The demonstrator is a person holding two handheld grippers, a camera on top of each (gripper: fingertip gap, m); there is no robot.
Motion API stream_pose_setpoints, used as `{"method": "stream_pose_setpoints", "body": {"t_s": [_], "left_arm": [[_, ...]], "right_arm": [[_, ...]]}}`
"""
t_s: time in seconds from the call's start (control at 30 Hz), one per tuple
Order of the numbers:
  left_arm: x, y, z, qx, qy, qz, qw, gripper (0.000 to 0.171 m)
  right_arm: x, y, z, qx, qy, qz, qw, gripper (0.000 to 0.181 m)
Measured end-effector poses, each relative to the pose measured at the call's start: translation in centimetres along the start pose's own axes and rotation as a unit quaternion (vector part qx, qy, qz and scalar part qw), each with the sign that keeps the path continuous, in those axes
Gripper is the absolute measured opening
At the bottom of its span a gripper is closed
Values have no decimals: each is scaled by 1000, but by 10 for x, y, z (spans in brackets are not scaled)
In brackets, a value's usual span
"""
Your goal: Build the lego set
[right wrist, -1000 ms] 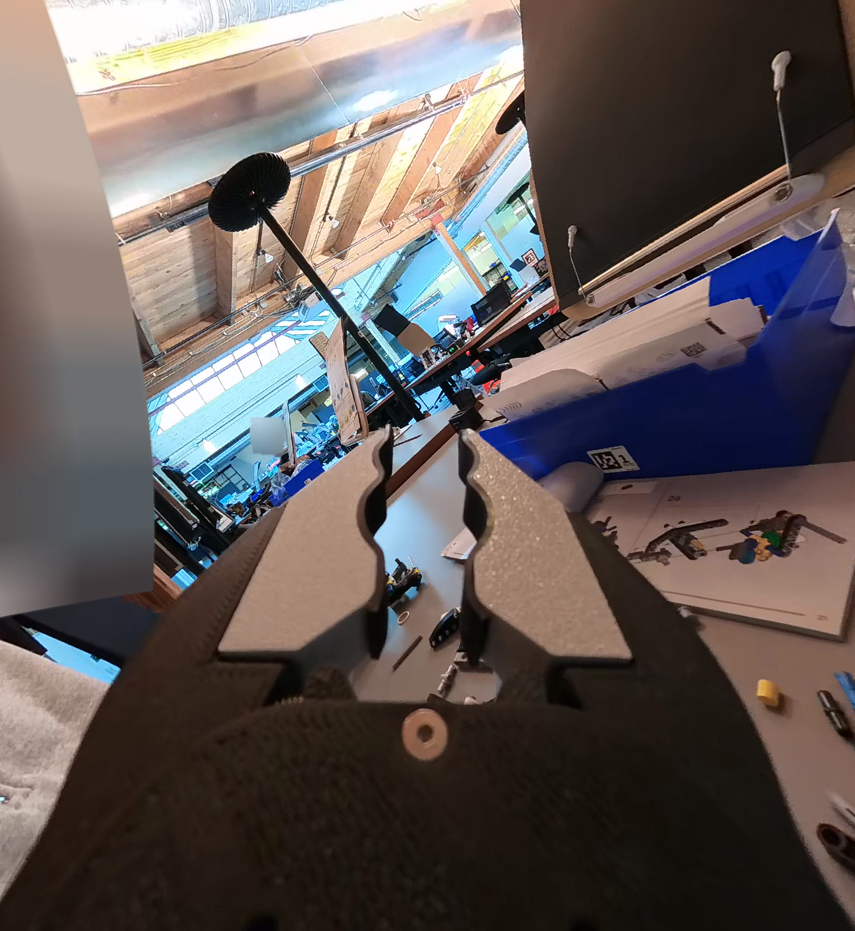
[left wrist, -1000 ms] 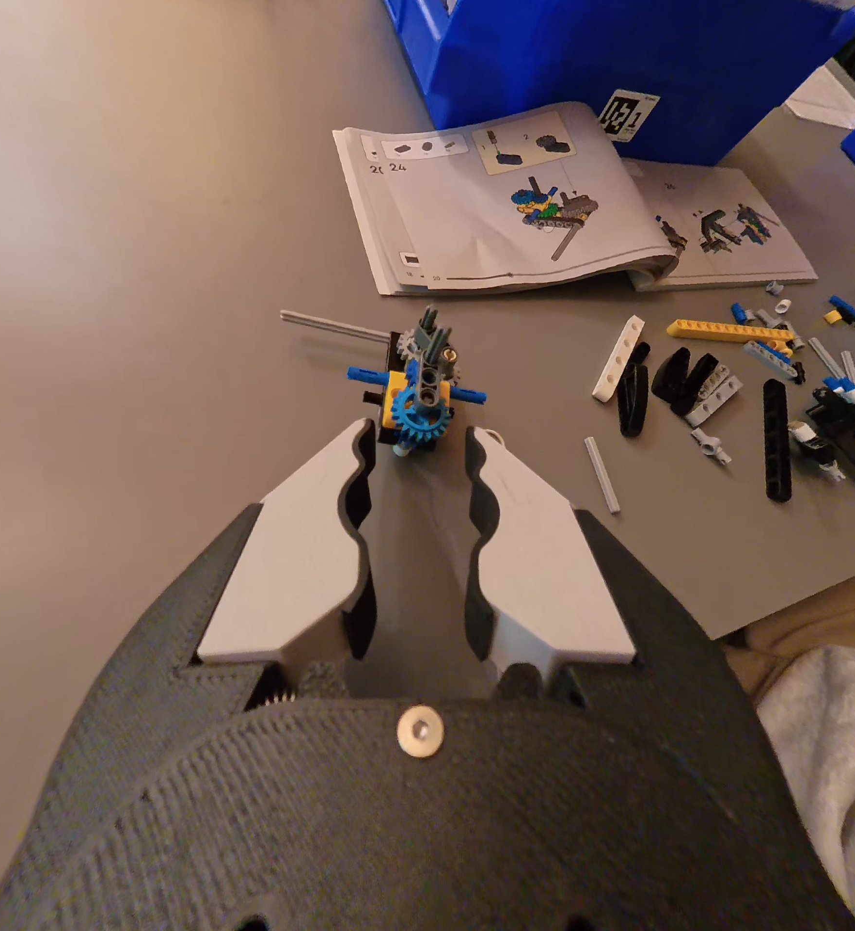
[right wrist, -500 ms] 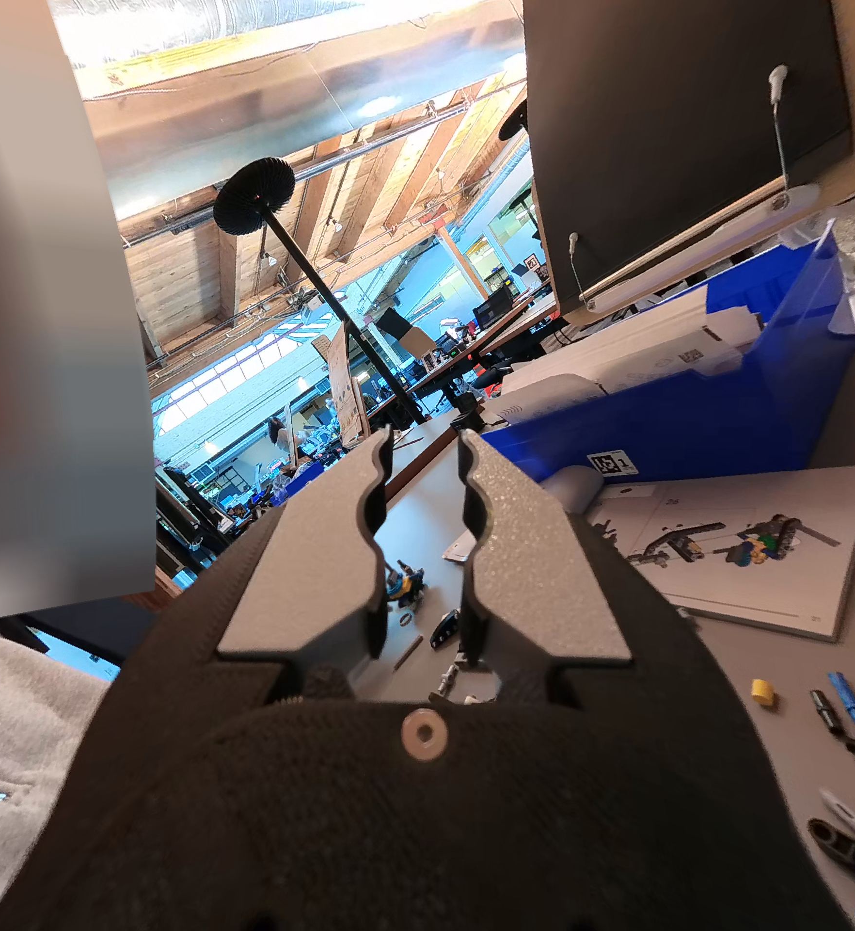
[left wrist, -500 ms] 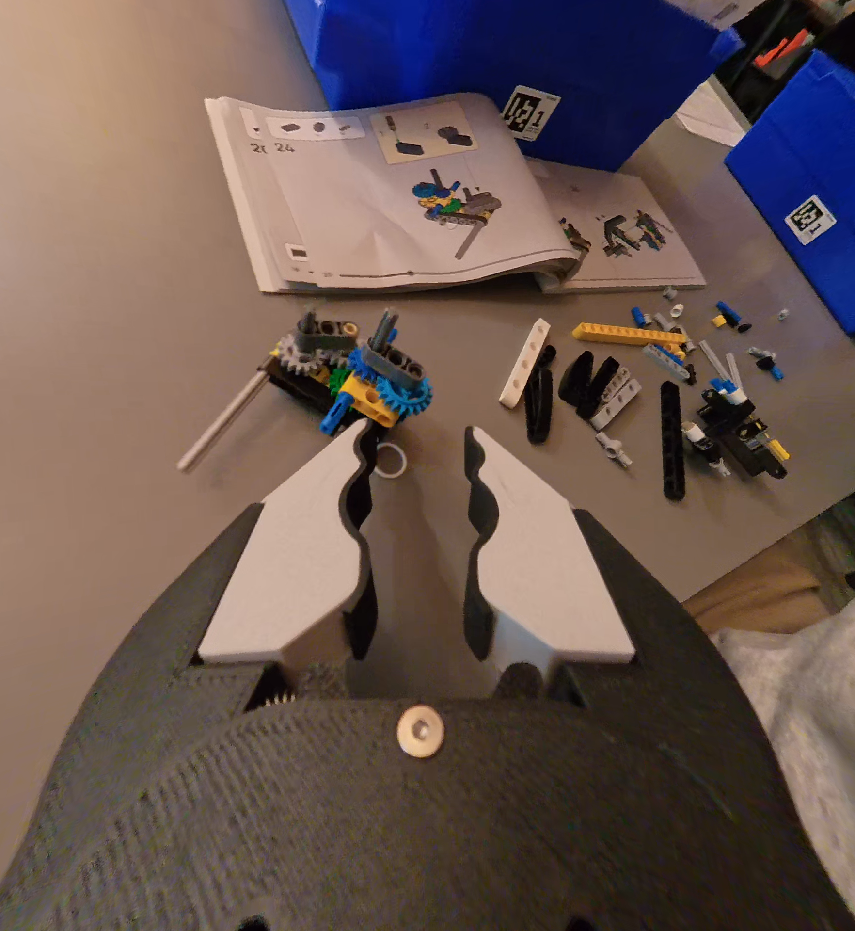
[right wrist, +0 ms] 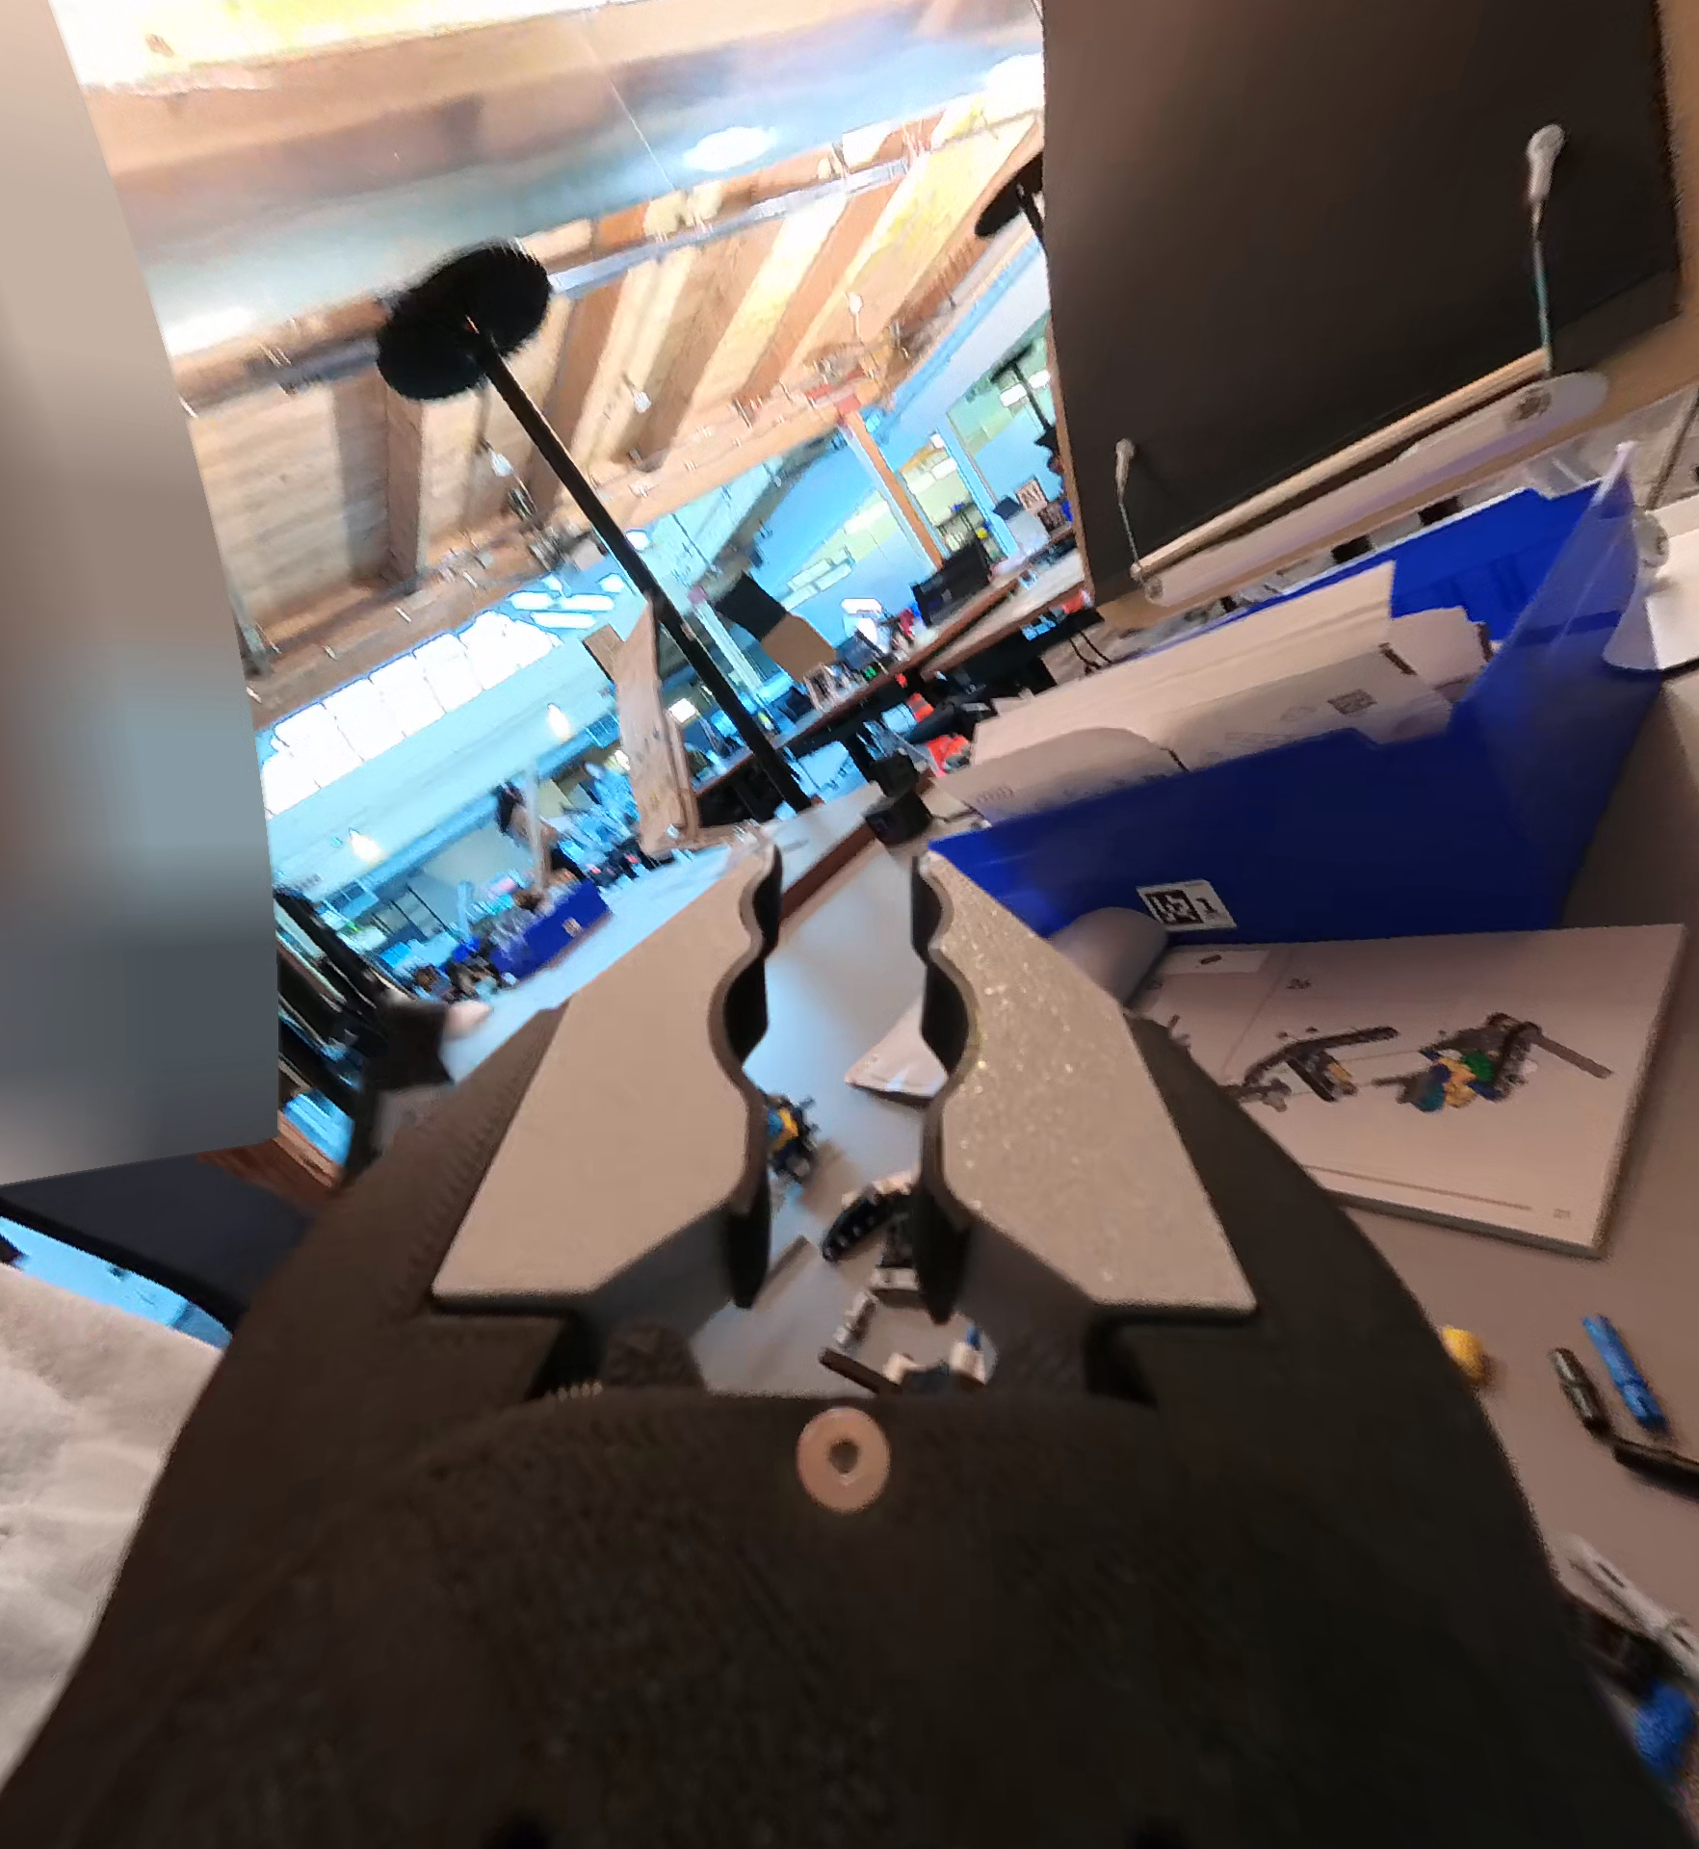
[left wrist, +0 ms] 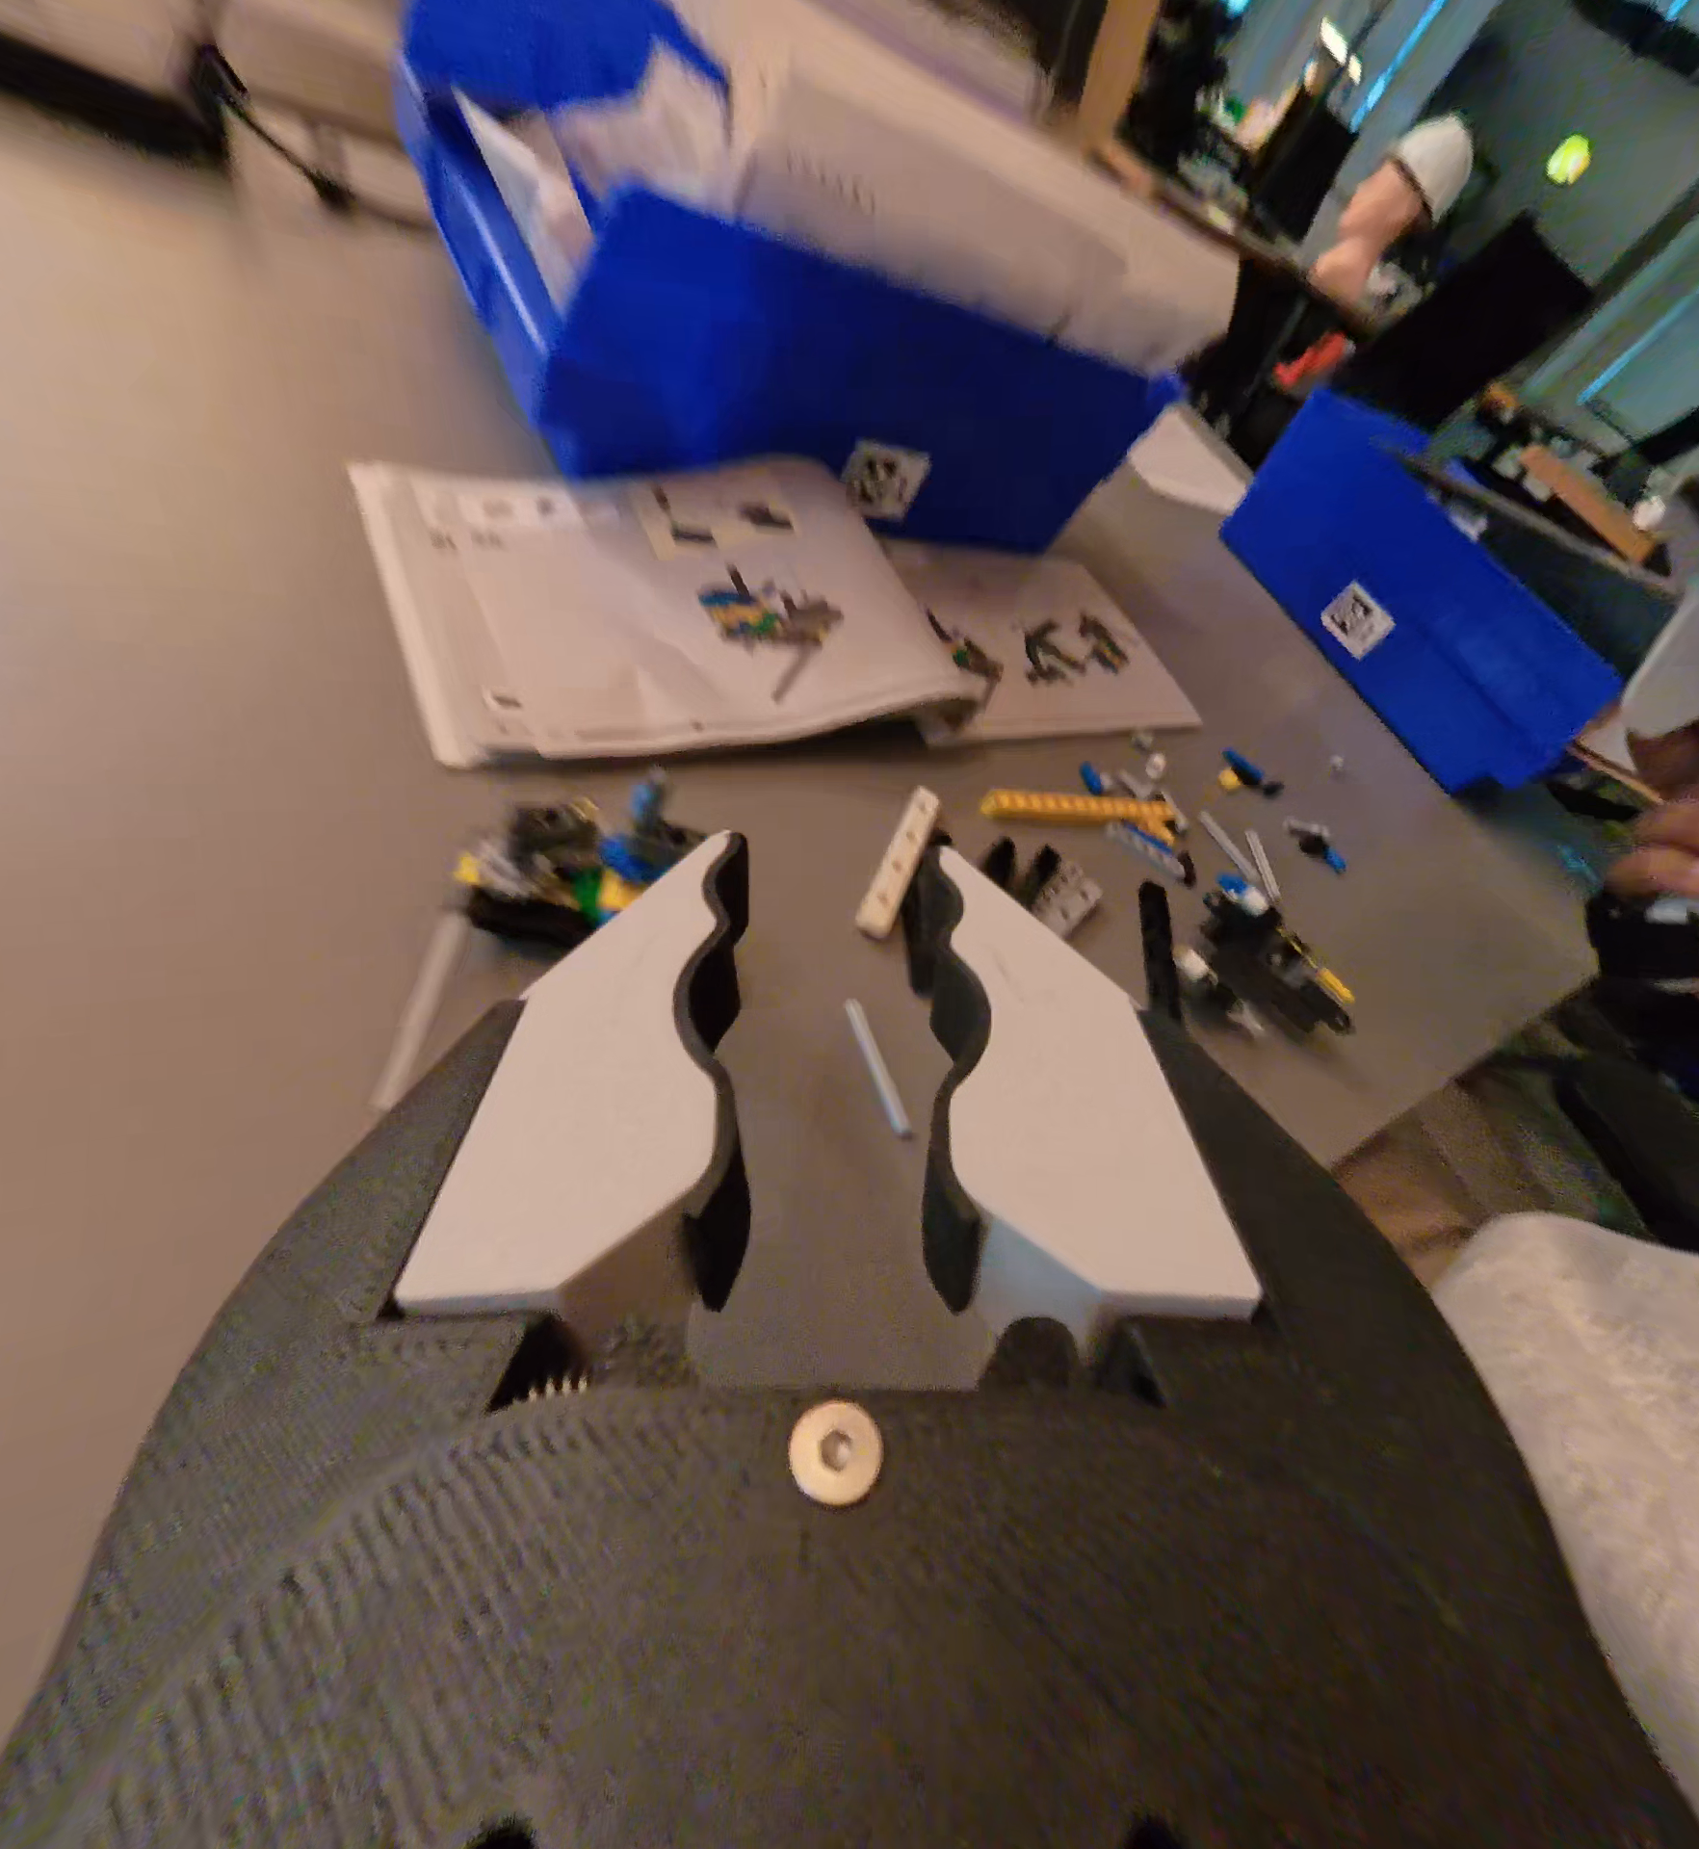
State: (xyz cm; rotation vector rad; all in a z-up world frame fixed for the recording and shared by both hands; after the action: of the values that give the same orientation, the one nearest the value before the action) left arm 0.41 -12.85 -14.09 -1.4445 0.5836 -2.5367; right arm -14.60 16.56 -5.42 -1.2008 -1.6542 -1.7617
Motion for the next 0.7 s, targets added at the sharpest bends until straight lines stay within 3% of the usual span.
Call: {"method": "stream_pose_setpoints", "body": {"t_s": [0.1, 0.33, 0.5, 0.7], "left_arm": [[23, 26, 18, 39, -50, -10, 998, 32], [42, 82, 14, 75, -63, -16, 995, 35], [34, 84, 8, 90, -96, -57, 990, 32], [30, 82, 12, 85, -88, -77, 990, 30]], "right_arm": [[-6, -2, -1, -23, 22, 22, 999, 27], [-43, -24, 19, -150, 86, 136, 976, 34], [-76, -39, 41, -265, 111, 259, 922, 37], [-79, -51, 47, -313, 114, 245, 911, 38]]}}
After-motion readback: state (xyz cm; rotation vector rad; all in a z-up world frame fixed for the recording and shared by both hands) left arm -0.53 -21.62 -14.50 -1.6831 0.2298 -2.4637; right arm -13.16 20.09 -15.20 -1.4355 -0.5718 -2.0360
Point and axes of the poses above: each gripper's, where its closed fingertips meet, z back along the fingers, x out of its top, y = z × x across the jaws, the point moved 6 cm from there along z, back along the fingers, and after that the axes turned 8 degrees about y, right-handed, at the moved point
